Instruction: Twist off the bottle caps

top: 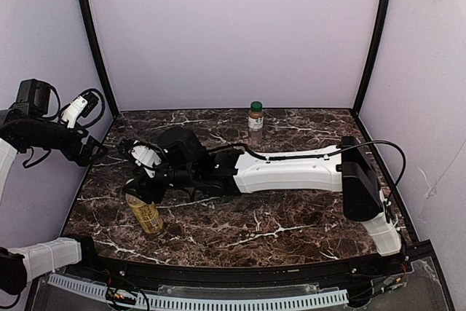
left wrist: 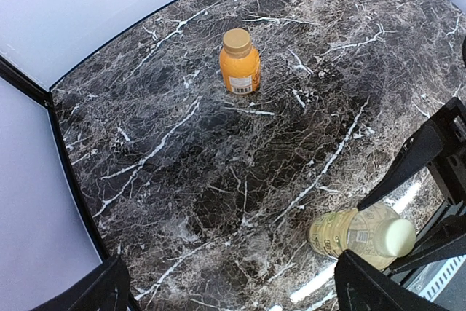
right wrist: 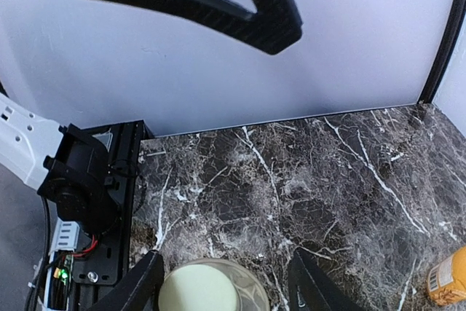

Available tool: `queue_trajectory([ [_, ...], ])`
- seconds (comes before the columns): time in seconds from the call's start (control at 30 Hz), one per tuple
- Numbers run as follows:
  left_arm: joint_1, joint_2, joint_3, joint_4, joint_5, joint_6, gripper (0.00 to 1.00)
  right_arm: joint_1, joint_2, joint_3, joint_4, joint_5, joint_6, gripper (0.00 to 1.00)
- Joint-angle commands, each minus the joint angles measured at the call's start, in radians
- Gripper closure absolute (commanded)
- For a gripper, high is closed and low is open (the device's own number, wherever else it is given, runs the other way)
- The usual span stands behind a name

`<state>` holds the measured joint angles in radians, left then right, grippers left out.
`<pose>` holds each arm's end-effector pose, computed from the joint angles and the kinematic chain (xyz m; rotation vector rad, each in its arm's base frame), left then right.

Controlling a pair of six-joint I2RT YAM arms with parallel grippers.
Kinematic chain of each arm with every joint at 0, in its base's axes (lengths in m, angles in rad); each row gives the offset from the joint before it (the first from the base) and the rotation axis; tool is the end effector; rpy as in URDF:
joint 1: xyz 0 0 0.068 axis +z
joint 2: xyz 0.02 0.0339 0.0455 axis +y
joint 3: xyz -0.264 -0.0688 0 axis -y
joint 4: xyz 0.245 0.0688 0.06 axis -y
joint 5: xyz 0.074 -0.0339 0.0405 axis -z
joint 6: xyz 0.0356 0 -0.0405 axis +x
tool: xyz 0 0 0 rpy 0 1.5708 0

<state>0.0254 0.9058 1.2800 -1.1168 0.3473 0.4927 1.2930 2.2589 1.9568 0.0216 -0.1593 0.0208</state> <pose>0.1427 -0.0085 0.3940 0.6917 2.1548 -0.1286 0.1438 0.5250 0.2716 -1.2732 1.5236 1.0361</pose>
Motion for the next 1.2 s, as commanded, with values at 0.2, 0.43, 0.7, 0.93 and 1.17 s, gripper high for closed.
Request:
queue_trajectory([
  [0.2, 0.009, -0.011, 0.018, -0.014, 0.014, -0.001, 0.01, 0.003, 0.019, 0.005, -0.018, -0.009, 0.017, 0.64],
  [0.43, 0.008, -0.017, -0.006, -0.024, 0.081, 0.023, 0.01, -0.01, -0.056, -0.004, -0.057, 0.006, 0.027, 1.0],
  [0.7, -0.066, 0.073, 0.086, -0.139, 0.364, 0.11, 0.01, -0.146, -0.377, -0.308, 0.182, 0.022, 0.294, 1.0],
  [0.93, -0.376, 0.072, 0.108, -0.025, 0.199, 0.128, 0.01, -0.18, -0.538, -0.5, 0.293, 0.223, 0.356, 1.0],
  [1.17, -0.537, 0.133, 0.085, 0.241, 0.119, 0.108, 0.01, -0.203, -0.598, -0.587, 0.416, 0.19, 0.454, 1.0],
])
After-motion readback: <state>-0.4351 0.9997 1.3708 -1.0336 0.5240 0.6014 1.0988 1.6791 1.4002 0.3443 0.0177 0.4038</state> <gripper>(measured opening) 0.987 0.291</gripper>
